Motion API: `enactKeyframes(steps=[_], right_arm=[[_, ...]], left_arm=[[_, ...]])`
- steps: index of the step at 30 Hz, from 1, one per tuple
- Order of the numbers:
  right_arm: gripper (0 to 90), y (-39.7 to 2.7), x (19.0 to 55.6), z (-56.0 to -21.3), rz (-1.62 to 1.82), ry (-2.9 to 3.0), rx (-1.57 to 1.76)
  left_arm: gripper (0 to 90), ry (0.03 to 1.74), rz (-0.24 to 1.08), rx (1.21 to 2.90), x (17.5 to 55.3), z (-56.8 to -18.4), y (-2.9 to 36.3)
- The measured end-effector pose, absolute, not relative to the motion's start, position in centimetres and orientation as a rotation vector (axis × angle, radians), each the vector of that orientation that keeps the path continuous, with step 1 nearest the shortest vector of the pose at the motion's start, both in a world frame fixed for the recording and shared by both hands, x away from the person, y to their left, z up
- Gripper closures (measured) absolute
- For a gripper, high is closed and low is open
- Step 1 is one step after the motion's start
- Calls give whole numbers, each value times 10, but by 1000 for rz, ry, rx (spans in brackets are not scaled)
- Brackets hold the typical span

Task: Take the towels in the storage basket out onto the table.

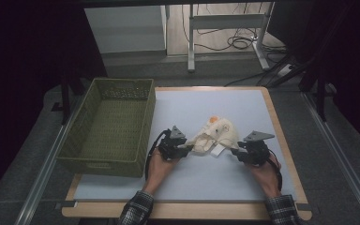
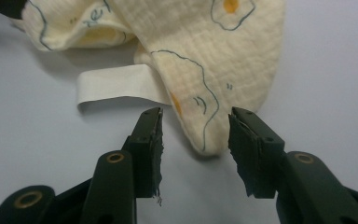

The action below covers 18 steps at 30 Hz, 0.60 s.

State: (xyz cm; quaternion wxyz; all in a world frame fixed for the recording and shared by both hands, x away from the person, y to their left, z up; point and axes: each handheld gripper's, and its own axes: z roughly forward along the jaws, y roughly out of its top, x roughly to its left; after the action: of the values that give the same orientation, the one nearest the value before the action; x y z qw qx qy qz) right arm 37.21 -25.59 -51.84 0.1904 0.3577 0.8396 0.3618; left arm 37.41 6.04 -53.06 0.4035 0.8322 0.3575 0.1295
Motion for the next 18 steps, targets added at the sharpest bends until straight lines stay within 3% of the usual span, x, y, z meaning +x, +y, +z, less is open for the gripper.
enactKeyframes(steps=[2,6,8,18], right_arm=[[577,-252,377,-524,969,2374,986],[844,-253,379,-523,940,2353,979],[862,-255,380,-520,946,2356,979],[866,-283,373,-470,1056,2289,982]], left_arm=[[645,918,309,2111,376,-533,60],[830,959,257,2097,379,-539,62],[876,973,249,2081,381,-538,65],[881,952,289,2054,384,-513,73]])
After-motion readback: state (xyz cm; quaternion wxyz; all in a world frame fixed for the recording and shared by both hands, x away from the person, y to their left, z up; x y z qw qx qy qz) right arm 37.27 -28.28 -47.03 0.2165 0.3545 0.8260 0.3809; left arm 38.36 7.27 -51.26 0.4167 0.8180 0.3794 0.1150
